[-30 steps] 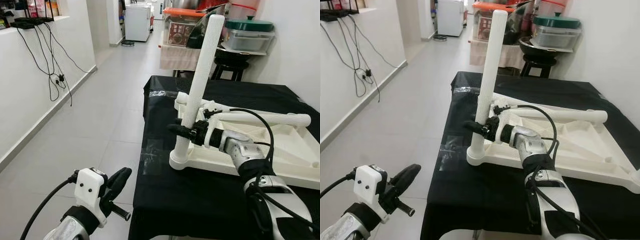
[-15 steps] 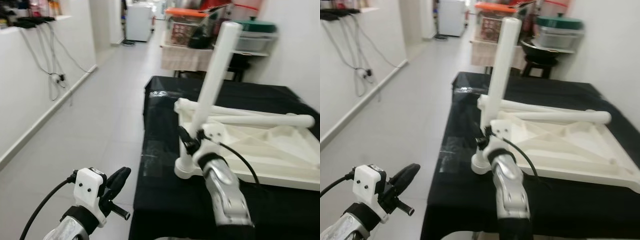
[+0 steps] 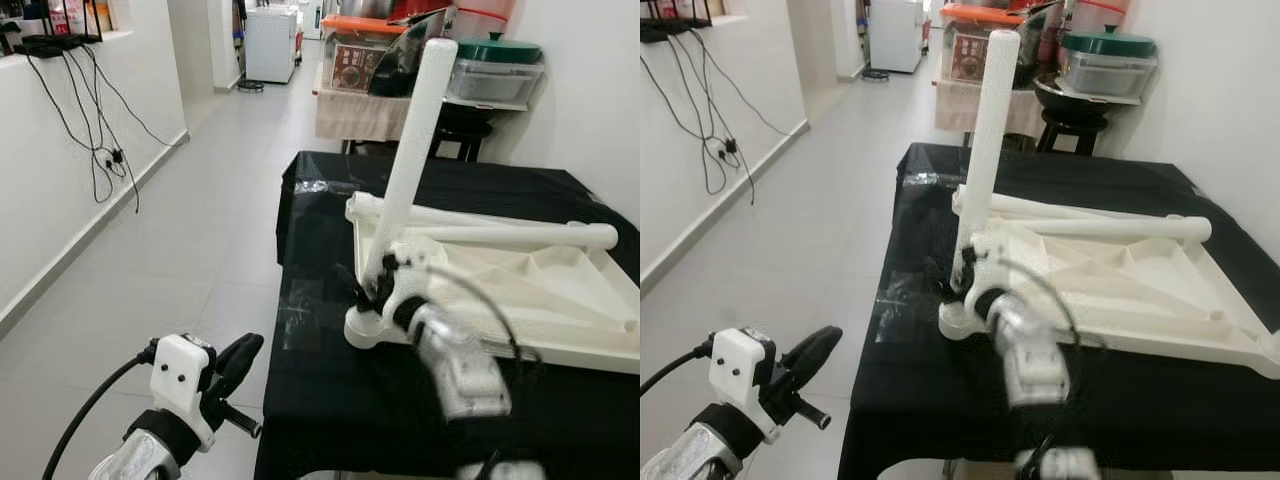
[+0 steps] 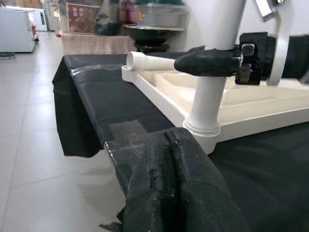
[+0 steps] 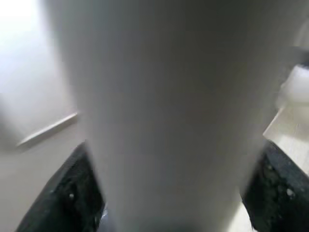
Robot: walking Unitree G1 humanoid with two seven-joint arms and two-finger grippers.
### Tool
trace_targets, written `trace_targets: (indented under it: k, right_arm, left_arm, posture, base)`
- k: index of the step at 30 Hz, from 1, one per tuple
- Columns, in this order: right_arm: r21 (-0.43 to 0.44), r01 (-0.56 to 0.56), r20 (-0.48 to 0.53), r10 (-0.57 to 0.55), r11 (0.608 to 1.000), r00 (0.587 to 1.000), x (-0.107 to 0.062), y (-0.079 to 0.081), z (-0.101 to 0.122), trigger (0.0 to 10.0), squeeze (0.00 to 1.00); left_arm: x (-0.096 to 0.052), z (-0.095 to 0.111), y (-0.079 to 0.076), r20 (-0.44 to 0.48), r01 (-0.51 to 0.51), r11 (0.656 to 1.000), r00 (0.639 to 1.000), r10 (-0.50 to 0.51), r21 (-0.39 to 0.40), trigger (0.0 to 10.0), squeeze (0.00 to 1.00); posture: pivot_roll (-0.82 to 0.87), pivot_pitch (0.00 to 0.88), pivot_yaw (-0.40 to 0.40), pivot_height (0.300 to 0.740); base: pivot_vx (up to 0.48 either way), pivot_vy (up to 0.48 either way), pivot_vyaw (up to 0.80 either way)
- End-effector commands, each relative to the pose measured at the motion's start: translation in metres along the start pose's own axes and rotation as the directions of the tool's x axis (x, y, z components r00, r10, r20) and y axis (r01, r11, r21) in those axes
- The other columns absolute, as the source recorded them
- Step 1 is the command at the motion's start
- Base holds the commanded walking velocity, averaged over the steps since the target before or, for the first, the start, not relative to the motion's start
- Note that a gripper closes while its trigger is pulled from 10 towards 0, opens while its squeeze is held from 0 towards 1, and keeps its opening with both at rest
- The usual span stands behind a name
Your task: Building children table
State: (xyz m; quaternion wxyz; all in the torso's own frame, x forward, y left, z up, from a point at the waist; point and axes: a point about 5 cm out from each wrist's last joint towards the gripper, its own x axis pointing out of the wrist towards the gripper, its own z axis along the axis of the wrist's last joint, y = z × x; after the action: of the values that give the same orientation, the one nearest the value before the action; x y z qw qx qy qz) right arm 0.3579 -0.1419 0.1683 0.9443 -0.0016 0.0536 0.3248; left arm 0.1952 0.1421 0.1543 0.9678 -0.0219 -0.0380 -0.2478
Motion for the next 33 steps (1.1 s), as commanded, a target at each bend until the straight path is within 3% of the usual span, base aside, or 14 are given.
trace_targets:
  k: [1,4,9,12,13,15,16,20,26,28,29,31,32,33]
  right_arm:
    - [0.035,-0.066,-0.021,0.067,0.997,0.998,0.002,0.005,-0.010,10.0,0.00]
    - [0.176,-0.259,-0.029,0.268,0.950,0.963,0.004,-0.006,-0.004,10.0,0.00]
    - [0.186,-0.328,-0.089,0.349,0.926,0.933,0.008,-0.010,0.001,10.0,0.00]
    - [0.205,-0.303,-0.111,0.330,0.931,0.937,0.010,-0.017,0.004,9.8,0.00]
    - [0.213,-0.295,-0.110,0.323,0.931,0.940,0.011,-0.018,0.006,2.2,0.00]
    - [0.213,-0.295,-0.110,0.323,0.931,0.940,0.011,-0.018,0.006,2.2,0.00]
    - [0.221,-0.293,-0.109,0.322,0.930,0.941,0.012,-0.019,0.006,0.0,0.00]
    - [0.203,-0.315,-0.102,0.340,0.927,0.935,0.011,-0.019,0.006,0.0,0.00]
    - [0.168,-0.212,-0.072,0.226,0.963,0.971,0.008,-0.031,0.009,0.0,0.00]
    - [0.086,-0.061,-0.043,0.065,0.994,0.997,0.003,-0.041,0.008,0.0,0.00]
    - [0.086,-0.061,-0.043,0.065,0.994,0.997,0.003,-0.041,0.008,0.0,0.00]
    - [0.082,0.148,0.009,-0.149,0.986,0.989,-0.003,-0.045,0.001,0.0,0.00]
    - [0.082,0.148,0.009,-0.149,0.986,0.989,-0.003,-0.045,0.001,0.0,0.00]
    - [0.119,0.401,0.026,-0.407,0.908,0.913,-0.011,-0.047,-0.004,0.0,0.00]
  left_arm:
    - [0.000,-0.003,-0.001,-0.009,0.000,1.000,1.000,0.000,-0.004,10.0,0.00]
    - [-0.001,-0.003,-0.001,-0.009,-0.001,1.000,1.000,0.001,-0.004,10.0,0.00]
    - [-0.001,-0.003,-0.001,-0.010,-0.001,1.000,1.000,0.001,-0.006,10.0,0.00]
    - [-0.001,-0.003,-0.001,-0.011,0.000,1.000,1.000,0.000,-0.007,10.0,0.00]
    - [-0.002,-0.003,-0.002,-0.011,0.000,1.000,1.000,0.000,-0.008,10.0,0.00]
    - [-0.002,-0.003,-0.002,-0.011,0.000,1.000,1.000,0.000,-0.008,10.0,0.00]
    - [-0.002,-0.003,-0.002,-0.011,0.000,1.000,1.000,0.000,-0.008,10.0,0.00]
    - [-0.002,-0.002,-0.003,-0.009,0.000,1.000,1.000,0.000,-0.009,10.0,0.00]
    - [-0.001,-0.002,-0.003,-0.006,0.001,1.000,1.000,-0.001,-0.009,10.0,0.00]
    - [-0.001,-0.001,-0.004,-0.003,0.000,1.000,1.000,0.000,-0.009,10.0,0.00]
    - [-0.001,-0.001,-0.004,-0.003,0.000,1.000,1.000,0.000,-0.009,10.0,0.00]
    - [-0.003,0.000,-0.004,0.000,-0.002,1.000,1.000,0.002,-0.008,10.0,0.00]
    - [-0.003,0.000,-0.004,0.000,-0.002,1.000,1.000,0.002,-0.008,10.0,0.00]
    - [-0.004,0.001,-0.003,0.001,-0.002,1.000,1.000,0.002,-0.009,10.0,0.00]
  posture:
    - [0.02,0.000,-0.098,0.740]
    - [0.03,0.000,-0.100,0.740]
    - [0.03,0.000,-0.100,0.740]
    - [0.05,0.000,-0.102,0.740]
    - [0.05,0.000,-0.107,0.740]
    - [0.05,0.000,-0.107,0.740]
    - [0.05,0.000,-0.107,0.740]
    - [0.04,0.000,-0.109,0.740]
    - [0.03,0.000,-0.112,0.740]
    - [0.03,0.000,-0.118,0.740]
    - [0.03,0.000,-0.118,0.740]
    - [0.02,0.000,-0.113,0.740]
    - [0.02,0.000,-0.113,0.740]
    - [0.00,0.004,-0.107,0.740]
  base:
    - [0.000,0.000,0.00]
    - [0.000,0.000,0.00]
    - [0.000,0.000,0.00]
    - [0.000,0.000,0.00]
    - [0.000,0.000,0.00]
    - [0.000,0.000,0.00]
    - [0.000,0.000,0.00]
    - [0.000,0.000,0.00]
    - [0.000,0.000,0.00]
    - [0.000,0.000,0.00]
    - [0.000,0.000,0.00]
    - [0.000,0.000,0.00]
    - [0.000,0.000,0.00]
    - [0.000,0.000,0.00]
